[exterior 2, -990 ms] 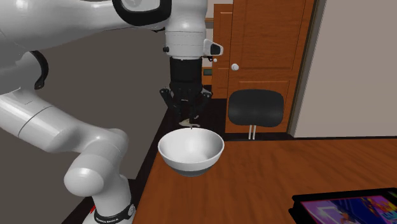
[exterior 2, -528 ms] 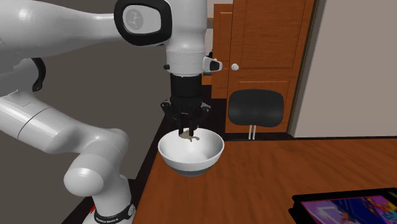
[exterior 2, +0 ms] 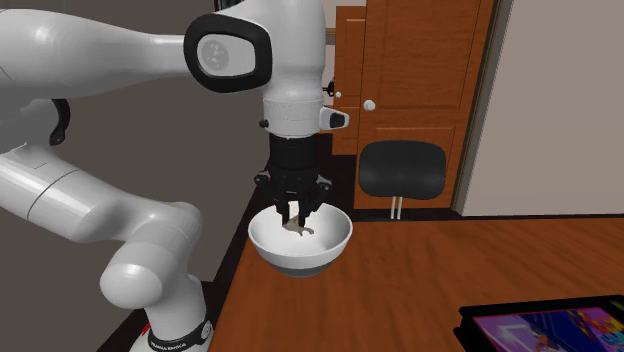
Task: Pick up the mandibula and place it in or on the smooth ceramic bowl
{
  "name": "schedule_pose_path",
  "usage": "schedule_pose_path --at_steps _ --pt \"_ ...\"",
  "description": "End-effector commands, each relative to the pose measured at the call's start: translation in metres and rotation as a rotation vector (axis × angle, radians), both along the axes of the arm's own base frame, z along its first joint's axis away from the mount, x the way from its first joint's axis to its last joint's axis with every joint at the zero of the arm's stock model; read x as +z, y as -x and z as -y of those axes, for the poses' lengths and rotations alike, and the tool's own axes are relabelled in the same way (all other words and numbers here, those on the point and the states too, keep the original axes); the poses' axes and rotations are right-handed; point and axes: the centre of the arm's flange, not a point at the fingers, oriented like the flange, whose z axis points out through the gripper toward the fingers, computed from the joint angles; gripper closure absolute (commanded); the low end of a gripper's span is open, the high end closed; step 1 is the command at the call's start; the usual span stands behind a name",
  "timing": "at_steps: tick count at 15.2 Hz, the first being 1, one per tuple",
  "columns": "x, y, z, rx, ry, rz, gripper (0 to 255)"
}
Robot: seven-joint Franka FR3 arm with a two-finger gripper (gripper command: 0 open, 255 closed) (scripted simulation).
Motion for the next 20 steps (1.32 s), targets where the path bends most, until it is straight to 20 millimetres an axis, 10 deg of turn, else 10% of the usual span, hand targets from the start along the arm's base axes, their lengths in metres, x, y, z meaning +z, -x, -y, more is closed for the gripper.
schedule_pose_path --at_steps 1,4,5,20 --pt "-0.002 0.001 0.000 0.000 0.000 -0.002 255" --pt "-0.002 0.001 0.000 0.000 0.000 -0.002 255" --pt "-0.002 0.001 0.000 0.000 0.000 -0.002 0" --pt "0.048 -0.001 0.004 0.000 0.000 -0.002 0"
